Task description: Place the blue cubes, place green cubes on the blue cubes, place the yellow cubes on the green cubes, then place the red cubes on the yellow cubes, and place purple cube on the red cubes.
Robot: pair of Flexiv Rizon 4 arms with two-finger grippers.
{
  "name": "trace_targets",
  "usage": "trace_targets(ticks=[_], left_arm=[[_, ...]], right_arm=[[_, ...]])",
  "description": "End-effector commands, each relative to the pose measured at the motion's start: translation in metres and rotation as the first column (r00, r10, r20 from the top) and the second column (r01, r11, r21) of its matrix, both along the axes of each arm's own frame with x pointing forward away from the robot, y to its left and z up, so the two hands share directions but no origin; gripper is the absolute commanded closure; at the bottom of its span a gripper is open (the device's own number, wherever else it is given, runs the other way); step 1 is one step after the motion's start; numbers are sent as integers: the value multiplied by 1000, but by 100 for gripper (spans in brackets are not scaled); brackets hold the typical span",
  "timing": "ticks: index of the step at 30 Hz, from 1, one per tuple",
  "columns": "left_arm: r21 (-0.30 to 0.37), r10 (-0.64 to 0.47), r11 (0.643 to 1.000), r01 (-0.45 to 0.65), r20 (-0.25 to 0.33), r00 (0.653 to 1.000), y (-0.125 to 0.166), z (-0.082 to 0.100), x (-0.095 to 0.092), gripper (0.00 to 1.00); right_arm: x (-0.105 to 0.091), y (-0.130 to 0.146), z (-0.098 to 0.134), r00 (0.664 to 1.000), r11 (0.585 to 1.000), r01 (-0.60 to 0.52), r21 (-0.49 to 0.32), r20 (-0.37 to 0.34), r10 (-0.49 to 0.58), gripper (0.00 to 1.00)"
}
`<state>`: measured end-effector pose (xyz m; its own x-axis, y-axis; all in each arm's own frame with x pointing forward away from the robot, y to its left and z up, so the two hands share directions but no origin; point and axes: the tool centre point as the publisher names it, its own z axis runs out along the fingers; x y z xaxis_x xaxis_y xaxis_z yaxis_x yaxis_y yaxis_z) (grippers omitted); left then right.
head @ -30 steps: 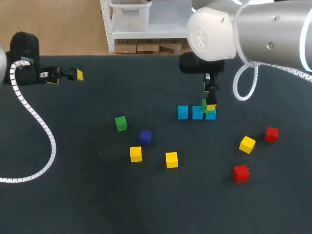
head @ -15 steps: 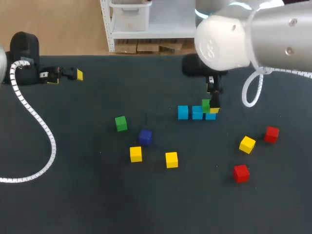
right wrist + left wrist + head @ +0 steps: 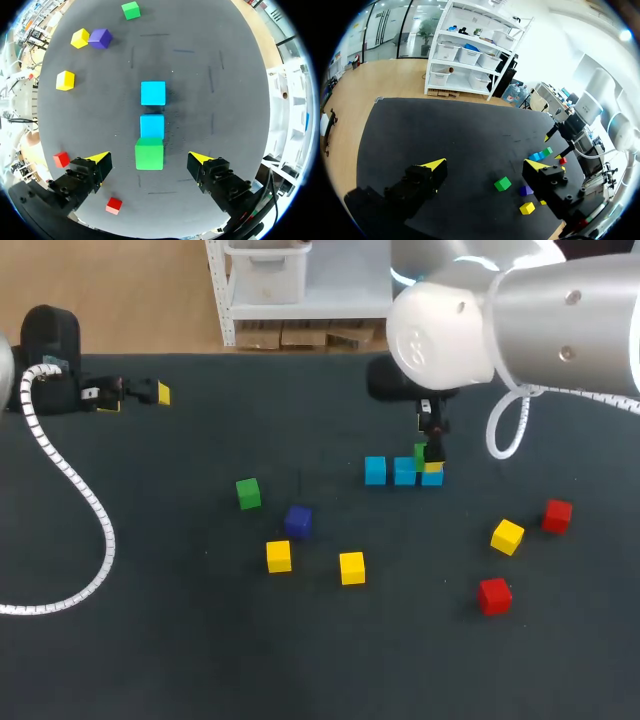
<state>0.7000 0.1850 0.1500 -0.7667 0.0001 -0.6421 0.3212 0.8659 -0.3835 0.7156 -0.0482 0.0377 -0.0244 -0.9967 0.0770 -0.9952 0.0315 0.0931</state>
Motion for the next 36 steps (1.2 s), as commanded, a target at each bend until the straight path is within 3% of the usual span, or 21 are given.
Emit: trace_targets(ticks=[1,8,22,36], left_arm=[[0,0,1000,0,0,1000,0,0,0,0],[0,0,1000,0,0,1000,0,0,0,0],[0,0,1000,0,0,1000,0,0,0,0],[0,0,1000,0,0,1000,0,0,0,0]], right_arm=[[5,2,-1,1000,1000,-2,-1,-12,2,0],[5,4,-3,1000,1000,-8,1,-23,8,8],[1,3,-3,1000,1000,-7,1,-27,7,53],[0,4,-5,1000,1000,-8,1,-29,8,55]])
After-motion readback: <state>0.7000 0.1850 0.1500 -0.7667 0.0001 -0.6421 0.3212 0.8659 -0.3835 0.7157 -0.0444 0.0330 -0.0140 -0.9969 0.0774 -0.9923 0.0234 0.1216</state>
